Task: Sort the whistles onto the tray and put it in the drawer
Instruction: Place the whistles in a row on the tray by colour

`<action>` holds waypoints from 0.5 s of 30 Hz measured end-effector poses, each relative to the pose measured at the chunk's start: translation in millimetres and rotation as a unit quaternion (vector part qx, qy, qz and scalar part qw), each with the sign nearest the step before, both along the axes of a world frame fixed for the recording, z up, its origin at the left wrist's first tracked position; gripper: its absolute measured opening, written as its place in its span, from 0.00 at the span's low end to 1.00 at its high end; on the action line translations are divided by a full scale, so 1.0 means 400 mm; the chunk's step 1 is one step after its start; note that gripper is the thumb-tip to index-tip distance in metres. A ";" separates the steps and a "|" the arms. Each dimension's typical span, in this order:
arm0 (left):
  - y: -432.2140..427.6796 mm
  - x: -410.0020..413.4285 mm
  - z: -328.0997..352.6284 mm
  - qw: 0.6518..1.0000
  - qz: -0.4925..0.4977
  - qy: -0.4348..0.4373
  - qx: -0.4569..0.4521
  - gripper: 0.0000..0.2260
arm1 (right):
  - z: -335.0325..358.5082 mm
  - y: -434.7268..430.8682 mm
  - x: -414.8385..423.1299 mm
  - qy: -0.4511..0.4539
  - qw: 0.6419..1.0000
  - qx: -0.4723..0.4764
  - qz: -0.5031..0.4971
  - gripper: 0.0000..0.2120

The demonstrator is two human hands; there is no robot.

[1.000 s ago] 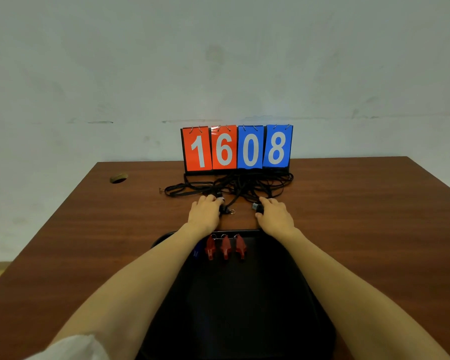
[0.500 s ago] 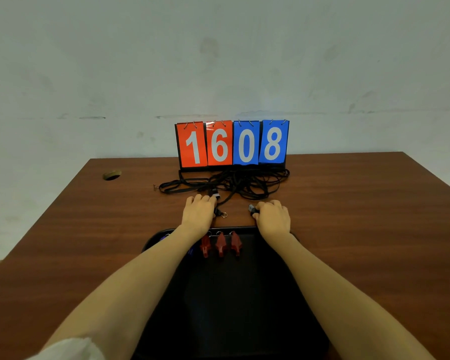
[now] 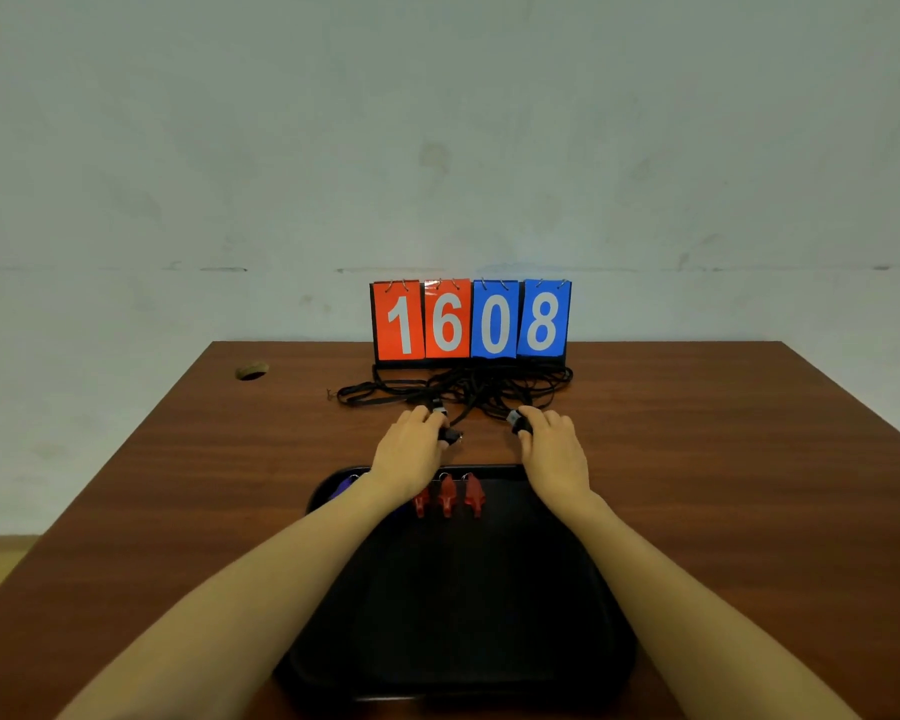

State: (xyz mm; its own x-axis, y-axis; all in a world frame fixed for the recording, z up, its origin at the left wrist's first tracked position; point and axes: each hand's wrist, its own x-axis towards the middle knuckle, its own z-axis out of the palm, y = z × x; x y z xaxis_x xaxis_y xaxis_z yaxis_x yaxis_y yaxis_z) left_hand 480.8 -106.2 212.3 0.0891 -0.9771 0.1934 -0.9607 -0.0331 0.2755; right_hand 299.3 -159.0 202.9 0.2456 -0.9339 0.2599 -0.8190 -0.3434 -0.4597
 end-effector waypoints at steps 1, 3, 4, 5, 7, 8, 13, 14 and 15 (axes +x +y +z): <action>0.016 -0.012 0.006 1.000 -0.002 0.015 -0.004 0.15 | 0.008 0.014 -0.006 -0.008 1.000 -0.001 0.002 0.19; 0.049 -0.037 0.019 0.999 -0.003 0.045 -0.004 0.13 | 0.024 0.043 -0.016 -0.026 1.000 0.005 0.008 0.20; 0.067 -0.051 0.025 0.998 -0.001 0.066 -0.003 0.13 | 0.030 0.058 -0.021 -0.037 0.999 0.010 0.014 0.20; 0.085 -0.064 0.031 0.996 0.000 0.092 -0.001 0.14 | 0.036 0.073 -0.026 -0.045 0.999 0.016 0.022 0.21; 0.121 -0.089 0.038 0.992 -0.014 0.125 0.002 0.16 | 0.046 0.103 -0.032 -0.050 0.998 0.030 0.030 0.22; 0.137 -0.100 0.038 0.992 -0.026 0.127 0.005 0.15 | 0.048 0.115 -0.035 -0.050 0.998 0.036 0.031 0.22; 0.194 -0.132 0.023 0.993 -0.051 0.106 0.022 0.05 | 0.057 0.165 -0.053 -0.063 0.995 0.063 0.033 0.23; 0.201 -0.136 0.021 0.992 -0.051 0.111 0.022 0.03 | 0.058 0.171 -0.057 -0.072 0.994 0.069 0.032 0.22; 0.207 -0.140 0.019 0.992 -0.051 0.116 0.020 0.02 | 0.060 0.177 -0.061 -0.080 0.994 0.075 0.030 0.22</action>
State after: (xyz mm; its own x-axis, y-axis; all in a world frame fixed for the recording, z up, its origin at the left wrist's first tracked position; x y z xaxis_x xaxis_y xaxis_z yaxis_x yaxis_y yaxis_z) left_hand 424.8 -23.3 219.8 0.0275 -0.9898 0.1396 -0.8706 0.0449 0.4900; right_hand 274.7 -88.2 226.9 0.2681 -0.9503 0.1582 -0.7122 -0.3061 -0.6317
